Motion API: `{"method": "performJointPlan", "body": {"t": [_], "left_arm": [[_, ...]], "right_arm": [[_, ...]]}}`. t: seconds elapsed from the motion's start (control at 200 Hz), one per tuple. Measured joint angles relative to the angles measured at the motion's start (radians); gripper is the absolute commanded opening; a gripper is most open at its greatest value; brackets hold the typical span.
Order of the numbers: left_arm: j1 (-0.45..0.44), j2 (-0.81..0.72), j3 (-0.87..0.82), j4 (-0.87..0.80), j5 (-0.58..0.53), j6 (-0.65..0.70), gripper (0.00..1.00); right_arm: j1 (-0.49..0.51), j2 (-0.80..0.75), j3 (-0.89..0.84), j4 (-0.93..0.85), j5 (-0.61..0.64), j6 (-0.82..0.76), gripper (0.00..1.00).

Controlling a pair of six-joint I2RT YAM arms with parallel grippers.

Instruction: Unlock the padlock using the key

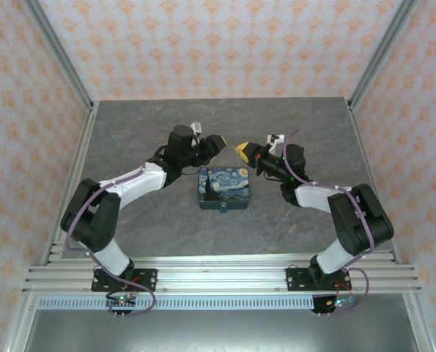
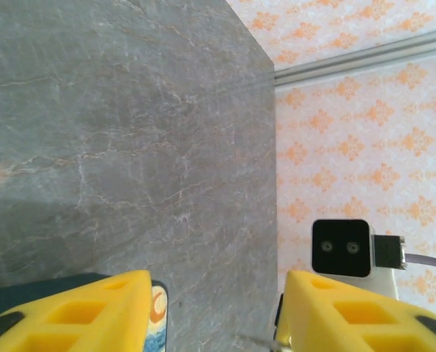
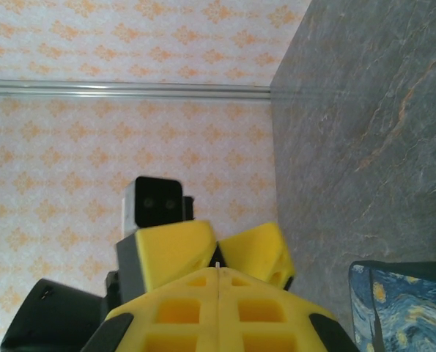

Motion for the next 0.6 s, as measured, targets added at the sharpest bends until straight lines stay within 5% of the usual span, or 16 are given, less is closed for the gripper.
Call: {"method": "performJointPlan", "body": {"t": [0.601], "left_arm": [[-0.028,0.039,0.0,0.192,0.006,-0.122,0.4]], "right_arm": [[0.021,0.043,0.002,0.052,0.027,0.049,0.0]]}}
